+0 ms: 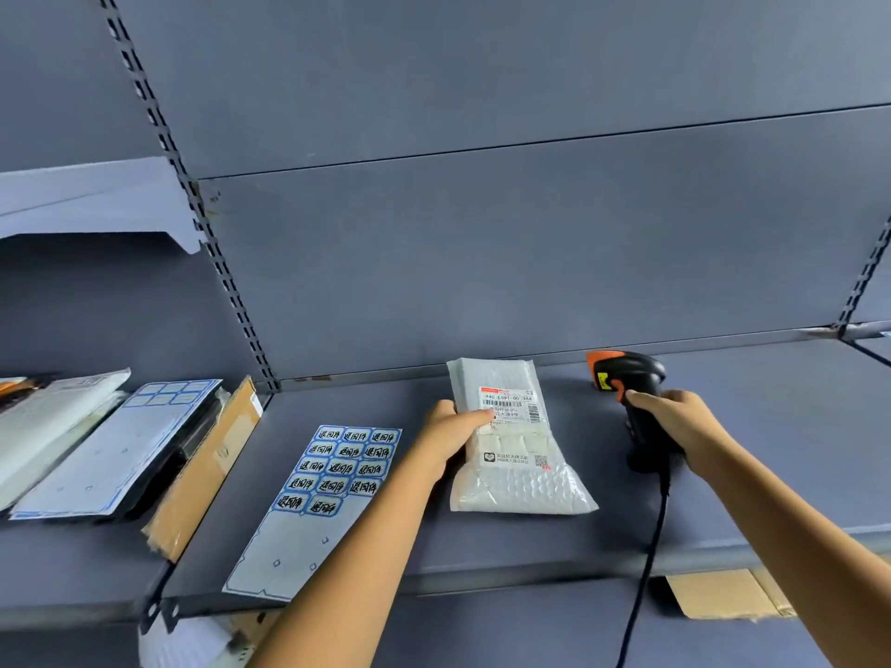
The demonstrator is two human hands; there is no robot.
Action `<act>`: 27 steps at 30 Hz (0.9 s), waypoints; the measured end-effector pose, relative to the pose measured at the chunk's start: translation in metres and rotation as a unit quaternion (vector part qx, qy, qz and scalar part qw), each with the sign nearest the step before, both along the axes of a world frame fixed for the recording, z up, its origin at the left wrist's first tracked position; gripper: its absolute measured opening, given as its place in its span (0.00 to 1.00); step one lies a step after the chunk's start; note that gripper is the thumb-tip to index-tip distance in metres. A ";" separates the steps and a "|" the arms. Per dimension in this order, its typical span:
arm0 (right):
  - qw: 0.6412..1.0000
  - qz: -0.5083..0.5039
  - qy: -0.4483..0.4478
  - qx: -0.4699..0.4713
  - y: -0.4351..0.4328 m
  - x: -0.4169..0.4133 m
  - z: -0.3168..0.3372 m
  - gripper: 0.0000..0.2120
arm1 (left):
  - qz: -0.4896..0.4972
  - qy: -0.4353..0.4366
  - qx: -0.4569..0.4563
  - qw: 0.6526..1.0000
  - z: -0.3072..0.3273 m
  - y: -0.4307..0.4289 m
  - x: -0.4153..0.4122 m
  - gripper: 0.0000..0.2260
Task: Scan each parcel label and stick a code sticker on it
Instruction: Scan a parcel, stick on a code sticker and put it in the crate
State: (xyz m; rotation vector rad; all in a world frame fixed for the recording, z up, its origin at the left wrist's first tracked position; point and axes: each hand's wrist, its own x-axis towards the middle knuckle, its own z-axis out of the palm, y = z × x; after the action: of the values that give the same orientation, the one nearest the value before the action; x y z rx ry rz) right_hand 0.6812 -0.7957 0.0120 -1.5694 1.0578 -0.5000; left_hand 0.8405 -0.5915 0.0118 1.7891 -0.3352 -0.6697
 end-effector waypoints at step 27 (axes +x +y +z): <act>0.686 0.485 -0.023 -0.542 0.223 0.119 0.002 0.13 | -0.138 -0.314 0.267 0.900 -0.031 0.200 0.049 0.22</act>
State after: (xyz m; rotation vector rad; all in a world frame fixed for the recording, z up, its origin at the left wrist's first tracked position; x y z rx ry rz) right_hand 0.8006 -0.5724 0.0138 -2.8134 -0.4139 -0.3854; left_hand 0.8896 -0.3911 -0.0187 2.5030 -0.9261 -0.3698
